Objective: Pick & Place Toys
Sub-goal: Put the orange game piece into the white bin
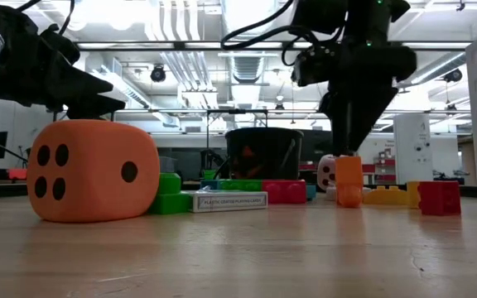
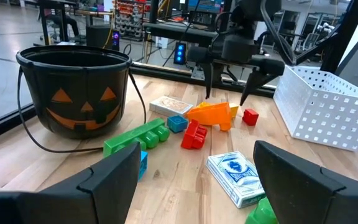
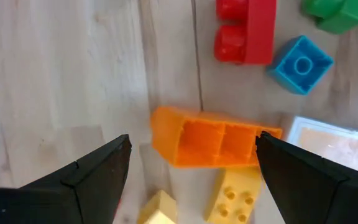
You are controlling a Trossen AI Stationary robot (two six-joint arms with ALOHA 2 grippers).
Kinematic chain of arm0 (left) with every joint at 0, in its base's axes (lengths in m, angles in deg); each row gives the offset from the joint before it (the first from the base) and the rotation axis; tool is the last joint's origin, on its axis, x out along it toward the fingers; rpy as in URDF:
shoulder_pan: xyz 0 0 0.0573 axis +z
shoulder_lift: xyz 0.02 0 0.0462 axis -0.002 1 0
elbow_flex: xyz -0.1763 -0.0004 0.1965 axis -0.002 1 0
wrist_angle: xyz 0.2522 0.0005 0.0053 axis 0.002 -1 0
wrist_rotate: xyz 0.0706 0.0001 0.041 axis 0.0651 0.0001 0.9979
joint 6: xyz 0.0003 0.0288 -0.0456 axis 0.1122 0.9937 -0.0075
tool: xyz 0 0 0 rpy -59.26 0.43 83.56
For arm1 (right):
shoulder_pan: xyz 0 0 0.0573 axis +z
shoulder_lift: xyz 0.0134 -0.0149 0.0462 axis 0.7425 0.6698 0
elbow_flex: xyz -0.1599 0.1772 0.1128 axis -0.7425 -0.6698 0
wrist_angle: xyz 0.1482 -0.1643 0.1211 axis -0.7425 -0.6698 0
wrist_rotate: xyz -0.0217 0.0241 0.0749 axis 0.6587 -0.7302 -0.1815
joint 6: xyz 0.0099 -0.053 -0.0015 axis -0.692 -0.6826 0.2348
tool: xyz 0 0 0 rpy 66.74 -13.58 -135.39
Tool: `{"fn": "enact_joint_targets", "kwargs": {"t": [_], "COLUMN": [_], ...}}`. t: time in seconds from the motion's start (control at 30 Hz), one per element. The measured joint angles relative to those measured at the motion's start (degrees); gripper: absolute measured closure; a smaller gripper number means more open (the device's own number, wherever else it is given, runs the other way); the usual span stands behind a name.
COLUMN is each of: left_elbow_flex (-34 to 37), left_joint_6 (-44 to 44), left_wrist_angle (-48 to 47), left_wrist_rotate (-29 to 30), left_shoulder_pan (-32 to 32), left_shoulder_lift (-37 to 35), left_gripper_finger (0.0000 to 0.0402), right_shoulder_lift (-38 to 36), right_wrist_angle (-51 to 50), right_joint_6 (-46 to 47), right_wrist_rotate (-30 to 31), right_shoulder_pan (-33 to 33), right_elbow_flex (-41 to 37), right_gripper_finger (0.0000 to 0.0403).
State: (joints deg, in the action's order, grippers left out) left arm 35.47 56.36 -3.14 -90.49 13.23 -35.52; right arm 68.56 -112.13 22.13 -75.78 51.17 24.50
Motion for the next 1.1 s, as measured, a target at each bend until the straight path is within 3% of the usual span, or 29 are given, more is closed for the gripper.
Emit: {"fn": "enact_joint_targets", "kwargs": {"t": [0.27, 0.7, 0.83, 1.1], "left_elbow_flex": [0.0, 0.0, 0.0, 0.0], "left_joint_6": [0.0, 0.2, 0.2, 0.2], "left_wrist_angle": [0.0, 0.0, 0.0, 0.0], "left_wrist_rotate": [0.0, 0.0, 0.0, 0.0], "left_shoulder_pan": [0.0, 0.0, 0.0, 0.0], "left_shoulder_lift": [0.0, 0.0, 0.0, 0.0], "left_gripper_finger": [0.0087, 0.0087, 0.0087, 0.0087], "right_shoulder_lift": [-0.8, 5.5, 6.6, 6.5], "right_wrist_angle": [-0.2, 0.6, 1.0, 1.4], "right_joint_6": [2.9, 3.7, 3.4, 2.2], "right_wrist_rotate": [0.0, 2.4, 3.2, 3.2], "right_shoulder_pan": [0.2, 0.8, 0.8, 1.4], "right_elbow_flex": [-0.2, -0.3, -0.3, 0.0], "right_gripper_finger": [0.0064, 0.007, 0.0114, 0.0273]}}
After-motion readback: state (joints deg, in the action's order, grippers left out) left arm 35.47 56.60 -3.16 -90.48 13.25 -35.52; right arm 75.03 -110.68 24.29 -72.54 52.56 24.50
